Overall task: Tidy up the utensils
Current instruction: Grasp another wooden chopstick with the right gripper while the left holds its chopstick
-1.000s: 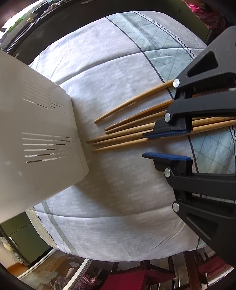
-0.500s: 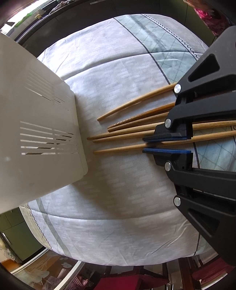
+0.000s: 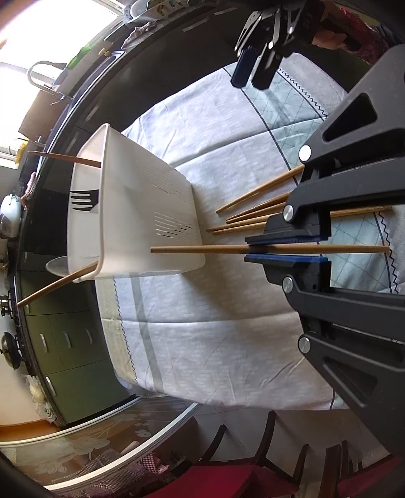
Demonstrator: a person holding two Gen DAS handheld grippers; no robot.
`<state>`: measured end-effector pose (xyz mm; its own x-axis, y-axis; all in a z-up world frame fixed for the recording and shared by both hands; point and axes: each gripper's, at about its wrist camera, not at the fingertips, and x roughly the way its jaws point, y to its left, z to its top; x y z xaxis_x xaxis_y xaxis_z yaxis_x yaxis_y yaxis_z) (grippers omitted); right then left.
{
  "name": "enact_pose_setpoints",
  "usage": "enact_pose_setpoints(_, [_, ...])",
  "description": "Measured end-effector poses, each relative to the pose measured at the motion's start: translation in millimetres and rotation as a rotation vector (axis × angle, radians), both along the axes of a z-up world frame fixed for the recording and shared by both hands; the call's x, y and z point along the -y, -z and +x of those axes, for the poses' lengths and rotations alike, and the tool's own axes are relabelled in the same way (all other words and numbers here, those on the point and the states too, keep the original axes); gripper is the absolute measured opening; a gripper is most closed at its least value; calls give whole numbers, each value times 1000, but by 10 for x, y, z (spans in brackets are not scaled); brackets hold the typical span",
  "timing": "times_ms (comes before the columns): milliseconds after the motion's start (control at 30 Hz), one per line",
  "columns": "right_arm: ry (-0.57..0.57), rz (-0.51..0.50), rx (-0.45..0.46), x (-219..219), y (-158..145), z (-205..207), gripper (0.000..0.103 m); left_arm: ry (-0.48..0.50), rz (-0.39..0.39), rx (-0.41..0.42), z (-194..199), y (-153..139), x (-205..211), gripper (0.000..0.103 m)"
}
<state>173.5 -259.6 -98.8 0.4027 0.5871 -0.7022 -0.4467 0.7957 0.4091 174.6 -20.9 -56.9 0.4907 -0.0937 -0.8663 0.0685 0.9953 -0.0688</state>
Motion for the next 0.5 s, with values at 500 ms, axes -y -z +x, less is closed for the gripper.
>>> enact_pose_setpoints(500, [-104, -351, -50, -1073, 608, 450, 31, 2, -25, 208, -588, -497, -84, 6])
